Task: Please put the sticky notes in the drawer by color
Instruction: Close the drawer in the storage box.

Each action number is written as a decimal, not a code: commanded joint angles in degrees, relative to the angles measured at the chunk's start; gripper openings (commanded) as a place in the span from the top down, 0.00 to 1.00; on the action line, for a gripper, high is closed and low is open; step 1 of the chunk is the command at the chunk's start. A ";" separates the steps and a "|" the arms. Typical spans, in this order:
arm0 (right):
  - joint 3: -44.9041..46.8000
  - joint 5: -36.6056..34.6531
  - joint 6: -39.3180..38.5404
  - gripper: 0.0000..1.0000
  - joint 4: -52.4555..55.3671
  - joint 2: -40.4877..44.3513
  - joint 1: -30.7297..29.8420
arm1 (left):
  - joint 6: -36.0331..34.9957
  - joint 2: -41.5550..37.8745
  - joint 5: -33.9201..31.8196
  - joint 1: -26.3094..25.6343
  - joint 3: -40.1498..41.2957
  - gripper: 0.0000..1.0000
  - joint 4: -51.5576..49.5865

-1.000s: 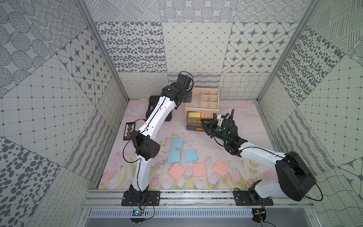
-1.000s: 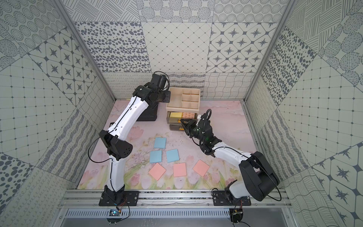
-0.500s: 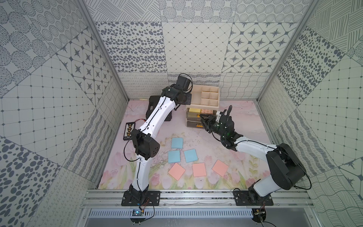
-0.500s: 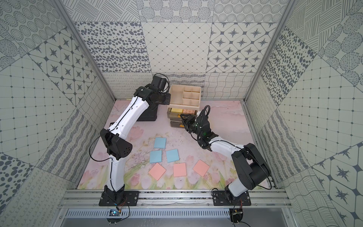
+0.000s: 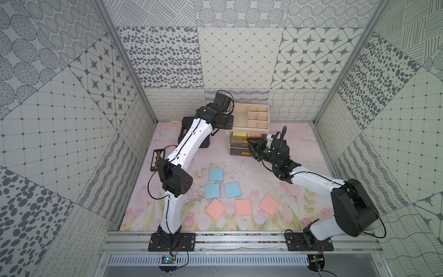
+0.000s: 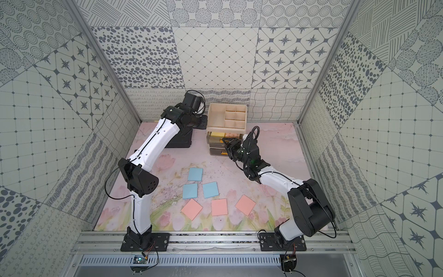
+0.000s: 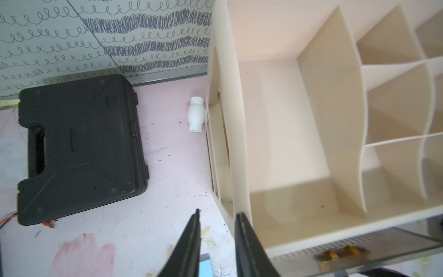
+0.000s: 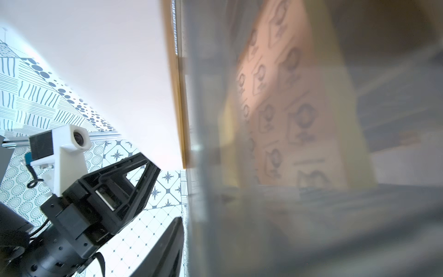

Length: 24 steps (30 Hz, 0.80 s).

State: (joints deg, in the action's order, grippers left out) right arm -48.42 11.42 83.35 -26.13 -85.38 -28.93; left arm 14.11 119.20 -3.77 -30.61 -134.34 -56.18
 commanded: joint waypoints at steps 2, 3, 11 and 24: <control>-1.57 0.55 -1.35 0.46 0.10 1.55 0.45 | -2.21 3.55 3.96 -0.04 -7.27 0.56 1.60; -1.71 0.90 -1.35 0.46 -0.02 1.45 0.45 | -2.54 5.06 4.23 0.03 -9.35 0.55 0.54; -1.14 1.91 -0.92 0.47 -0.16 1.45 0.50 | -2.90 9.35 5.42 0.02 -12.56 0.57 0.72; -3.94 0.67 -1.83 0.53 -2.25 -1.92 0.49 | -4.26 7.91 5.47 -0.59 -12.10 1.00 -1.91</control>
State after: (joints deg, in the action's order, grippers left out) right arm -49.80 11.99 82.87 -25.04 -85.82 -28.23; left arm 11.38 128.49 -2.39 -30.63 -146.17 -55.53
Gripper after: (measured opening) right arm 0.477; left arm 0.093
